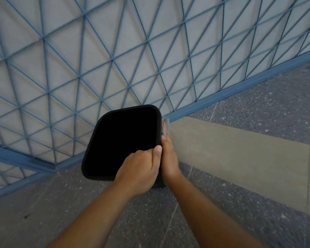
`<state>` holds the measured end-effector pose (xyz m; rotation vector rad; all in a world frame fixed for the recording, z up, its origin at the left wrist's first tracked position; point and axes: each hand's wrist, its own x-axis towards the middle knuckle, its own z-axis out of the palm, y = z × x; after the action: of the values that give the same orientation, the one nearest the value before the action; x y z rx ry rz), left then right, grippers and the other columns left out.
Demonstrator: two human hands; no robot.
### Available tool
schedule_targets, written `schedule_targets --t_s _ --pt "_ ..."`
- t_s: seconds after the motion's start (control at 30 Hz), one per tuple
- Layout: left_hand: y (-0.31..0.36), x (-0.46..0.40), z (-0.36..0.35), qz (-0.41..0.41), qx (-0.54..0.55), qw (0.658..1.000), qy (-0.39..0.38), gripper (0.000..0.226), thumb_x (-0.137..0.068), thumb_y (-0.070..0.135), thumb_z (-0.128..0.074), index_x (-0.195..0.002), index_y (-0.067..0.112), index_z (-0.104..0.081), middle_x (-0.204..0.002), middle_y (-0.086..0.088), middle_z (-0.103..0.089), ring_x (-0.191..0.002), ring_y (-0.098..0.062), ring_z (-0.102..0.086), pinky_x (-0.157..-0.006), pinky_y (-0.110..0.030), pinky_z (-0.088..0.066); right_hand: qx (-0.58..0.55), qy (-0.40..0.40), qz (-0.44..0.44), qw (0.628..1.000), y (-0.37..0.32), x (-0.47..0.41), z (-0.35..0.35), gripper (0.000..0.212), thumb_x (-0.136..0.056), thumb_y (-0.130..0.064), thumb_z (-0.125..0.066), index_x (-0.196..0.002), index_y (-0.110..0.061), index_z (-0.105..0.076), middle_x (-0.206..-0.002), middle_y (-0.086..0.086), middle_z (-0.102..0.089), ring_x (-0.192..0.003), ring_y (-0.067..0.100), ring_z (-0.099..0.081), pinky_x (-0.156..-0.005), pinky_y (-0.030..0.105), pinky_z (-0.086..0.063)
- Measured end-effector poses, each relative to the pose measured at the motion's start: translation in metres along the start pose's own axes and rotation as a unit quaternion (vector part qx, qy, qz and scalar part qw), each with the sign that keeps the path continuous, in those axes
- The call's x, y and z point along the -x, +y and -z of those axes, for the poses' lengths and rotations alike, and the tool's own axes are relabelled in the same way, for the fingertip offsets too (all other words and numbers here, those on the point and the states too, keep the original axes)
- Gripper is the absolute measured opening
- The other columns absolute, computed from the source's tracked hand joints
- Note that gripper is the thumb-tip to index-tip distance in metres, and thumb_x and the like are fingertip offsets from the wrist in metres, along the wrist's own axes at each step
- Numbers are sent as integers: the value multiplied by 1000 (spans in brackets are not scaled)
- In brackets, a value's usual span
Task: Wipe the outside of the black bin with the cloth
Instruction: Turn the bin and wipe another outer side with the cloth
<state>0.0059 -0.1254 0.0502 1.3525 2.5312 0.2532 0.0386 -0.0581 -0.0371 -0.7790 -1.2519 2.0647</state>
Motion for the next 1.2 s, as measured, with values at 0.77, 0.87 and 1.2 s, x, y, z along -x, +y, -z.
schedule_targets --t_s 0.77,0.87,1.2 --pt "9 0 5 5 11 1000 -12 80 -92 67 -4 -104 24 -70 -87 2 -74 -83 -16 -70 -80 -40 -54 30 25 -3 999 19 11 3 97 -83 -80 -25 -164 -28 -37 -173 1 -33 -163 19 -25 -134 54 -20" --pt "12 -1 6 9 -16 1000 -13 64 -102 55 -14 -97 22 -69 -85 0 -72 -82 -19 -68 -79 -40 -52 17 7 -42 999 20 -11 11 102 -78 -81 -34 -164 -27 -36 -173 2 -33 -162 18 -28 -134 51 -21" --pt "13 1 5 16 2 1000 -5 58 -104 51 -19 -91 22 -67 -83 0 -72 -81 -18 -68 -78 -39 -52 39 15 -17 999 31 9 9 106 -81 -92 -30 -165 -27 -35 -173 3 -33 -164 23 -24 -134 55 -20"
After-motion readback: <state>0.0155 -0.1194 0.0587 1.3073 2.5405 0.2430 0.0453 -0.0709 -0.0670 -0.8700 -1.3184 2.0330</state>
